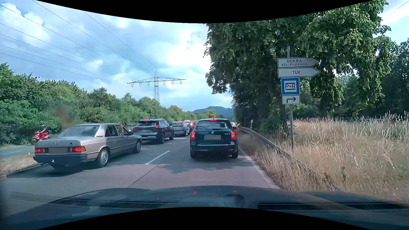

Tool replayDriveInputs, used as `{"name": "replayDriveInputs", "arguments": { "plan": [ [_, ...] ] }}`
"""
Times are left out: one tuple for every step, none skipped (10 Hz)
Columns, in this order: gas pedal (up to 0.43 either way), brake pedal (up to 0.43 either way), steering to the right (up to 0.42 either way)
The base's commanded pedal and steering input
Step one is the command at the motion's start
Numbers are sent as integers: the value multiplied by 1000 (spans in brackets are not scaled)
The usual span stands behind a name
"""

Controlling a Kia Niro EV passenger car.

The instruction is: Follow the waypoints while adhering to traffic rules and regulations

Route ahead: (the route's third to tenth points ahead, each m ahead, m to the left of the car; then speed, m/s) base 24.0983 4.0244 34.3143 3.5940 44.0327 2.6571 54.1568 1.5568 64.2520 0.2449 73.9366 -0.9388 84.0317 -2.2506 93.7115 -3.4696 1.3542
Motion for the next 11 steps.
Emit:
{"name": "replayDriveInputs", "arguments": {
  "plan": [
    [0,238,-1],
    [0,232,-1],
    [0,232,-1],
    [0,220,-1],
    [0,207,-1],
    [0,201,-1],
    [0,189,-1],
    [0,171,-1],
    [0,152,-1],
    [0,128,-1],
    [0,116,0]
  ]
}}
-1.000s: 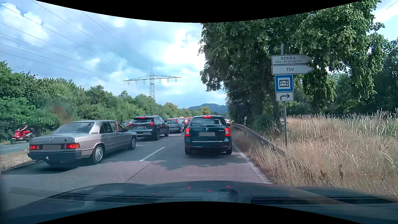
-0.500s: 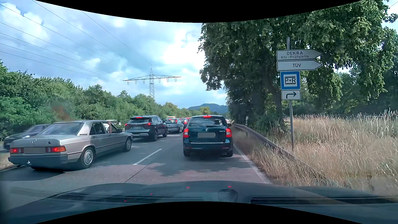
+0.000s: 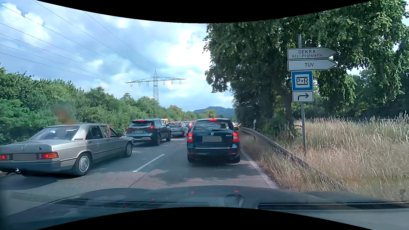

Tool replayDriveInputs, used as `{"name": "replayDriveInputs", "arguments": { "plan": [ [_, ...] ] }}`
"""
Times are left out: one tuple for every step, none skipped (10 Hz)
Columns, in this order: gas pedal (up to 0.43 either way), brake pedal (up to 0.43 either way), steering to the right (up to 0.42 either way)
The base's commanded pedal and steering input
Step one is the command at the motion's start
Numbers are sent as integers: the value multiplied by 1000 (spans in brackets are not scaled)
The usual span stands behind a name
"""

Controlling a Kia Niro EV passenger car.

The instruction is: Follow the waypoints while adhering to traffic rules and regulations

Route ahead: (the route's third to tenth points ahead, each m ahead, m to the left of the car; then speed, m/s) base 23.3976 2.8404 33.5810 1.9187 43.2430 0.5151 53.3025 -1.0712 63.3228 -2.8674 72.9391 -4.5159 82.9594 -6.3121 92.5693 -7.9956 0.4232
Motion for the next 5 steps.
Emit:
{"name": "replayDriveInputs", "arguments": {
  "plan": [
    [0,116,-1],
    [0,116,-1],
    [0,116,-1],
    [0,116,0],
    [0,116,0]
  ]
}}
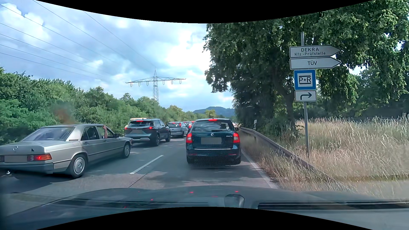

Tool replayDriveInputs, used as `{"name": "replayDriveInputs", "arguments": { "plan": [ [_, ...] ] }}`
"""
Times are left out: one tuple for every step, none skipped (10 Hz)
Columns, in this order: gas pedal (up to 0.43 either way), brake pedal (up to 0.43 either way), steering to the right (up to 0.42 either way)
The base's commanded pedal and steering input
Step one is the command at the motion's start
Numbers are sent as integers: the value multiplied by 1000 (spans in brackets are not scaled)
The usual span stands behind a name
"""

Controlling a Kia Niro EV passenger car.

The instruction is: Follow the waypoints while adhering to traffic rules and regulations

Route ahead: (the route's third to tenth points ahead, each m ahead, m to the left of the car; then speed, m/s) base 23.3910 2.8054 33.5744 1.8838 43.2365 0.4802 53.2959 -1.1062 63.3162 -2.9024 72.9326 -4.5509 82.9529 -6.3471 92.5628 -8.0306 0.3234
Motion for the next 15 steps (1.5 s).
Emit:
{"name": "replayDriveInputs", "arguments": {
  "plan": [
    [0,122,0],
    [0,128,-1],
    [0,134,-1],
    [0,140,-1],
    [0,146,-1],
    [0,146,-1],
    [0,152,0],
    [0,152,-1],
    [0,165,0],
    [0,183,0],
    [0,189,0],
    [0,189,0],
    [0,201,0],
    [0,207,0],
    [0,207,0]
  ]
}}
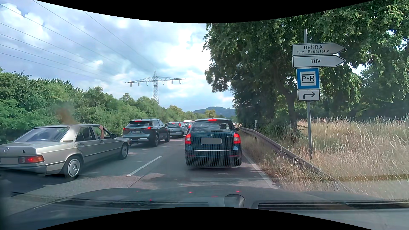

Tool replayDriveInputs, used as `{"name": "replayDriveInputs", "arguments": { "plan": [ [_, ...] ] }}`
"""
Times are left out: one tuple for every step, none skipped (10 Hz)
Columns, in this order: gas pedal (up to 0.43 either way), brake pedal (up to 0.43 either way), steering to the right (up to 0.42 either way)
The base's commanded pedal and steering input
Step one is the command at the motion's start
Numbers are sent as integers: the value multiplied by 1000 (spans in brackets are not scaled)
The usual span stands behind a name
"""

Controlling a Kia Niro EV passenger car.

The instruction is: Follow the waypoints while adhering to traffic rules and regulations

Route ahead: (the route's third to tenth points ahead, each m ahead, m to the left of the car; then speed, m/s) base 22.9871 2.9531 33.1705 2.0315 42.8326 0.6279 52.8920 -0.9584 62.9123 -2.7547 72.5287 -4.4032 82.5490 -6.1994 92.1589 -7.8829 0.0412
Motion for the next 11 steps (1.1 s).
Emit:
{"name": "replayDriveInputs", "arguments": {
  "plan": [
    [0,207,0],
    [0,213,0],
    [0,213,0],
    [0,213,0],
    [0,213,0],
    [0,213,0],
    [0,213,0],
    [0,213,0],
    [0,213,0],
    [0,213,0],
    [0,213,0]
  ]
}}
